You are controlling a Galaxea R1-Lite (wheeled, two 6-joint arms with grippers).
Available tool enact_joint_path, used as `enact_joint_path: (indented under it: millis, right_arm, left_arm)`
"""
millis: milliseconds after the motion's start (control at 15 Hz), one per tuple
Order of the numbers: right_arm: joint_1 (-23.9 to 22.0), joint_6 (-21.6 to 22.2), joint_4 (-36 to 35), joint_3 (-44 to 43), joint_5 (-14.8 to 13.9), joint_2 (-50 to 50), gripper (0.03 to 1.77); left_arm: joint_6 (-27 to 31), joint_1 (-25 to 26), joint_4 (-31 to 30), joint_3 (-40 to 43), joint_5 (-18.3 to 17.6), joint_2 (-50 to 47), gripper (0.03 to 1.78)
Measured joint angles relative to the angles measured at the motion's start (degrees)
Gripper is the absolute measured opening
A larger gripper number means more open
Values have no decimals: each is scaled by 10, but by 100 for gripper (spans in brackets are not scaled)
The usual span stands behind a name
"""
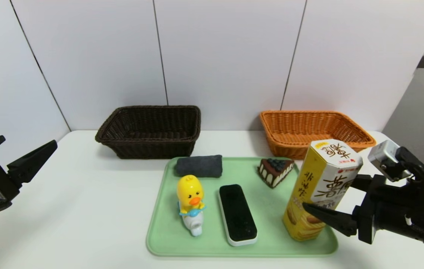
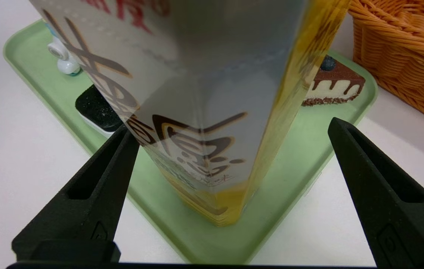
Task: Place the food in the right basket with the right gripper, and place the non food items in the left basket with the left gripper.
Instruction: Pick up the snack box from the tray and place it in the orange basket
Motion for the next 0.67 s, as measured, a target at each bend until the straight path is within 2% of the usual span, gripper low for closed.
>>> enact_joint_path:
  millis: [333, 600, 667]
  right_arm:
    - [14, 4, -55, -3, 0, 51, 171]
    - [32, 7, -62, -5, 0, 65, 171]
    - [34, 7, -61, -4, 0, 65, 162]
  left_arm:
    - [-1, 0, 0, -6, -7, 3, 169]
    - [-1, 0, 0, -8, -7, 3, 169]
    - [-1, 0, 0, -8, -7, 3, 169]
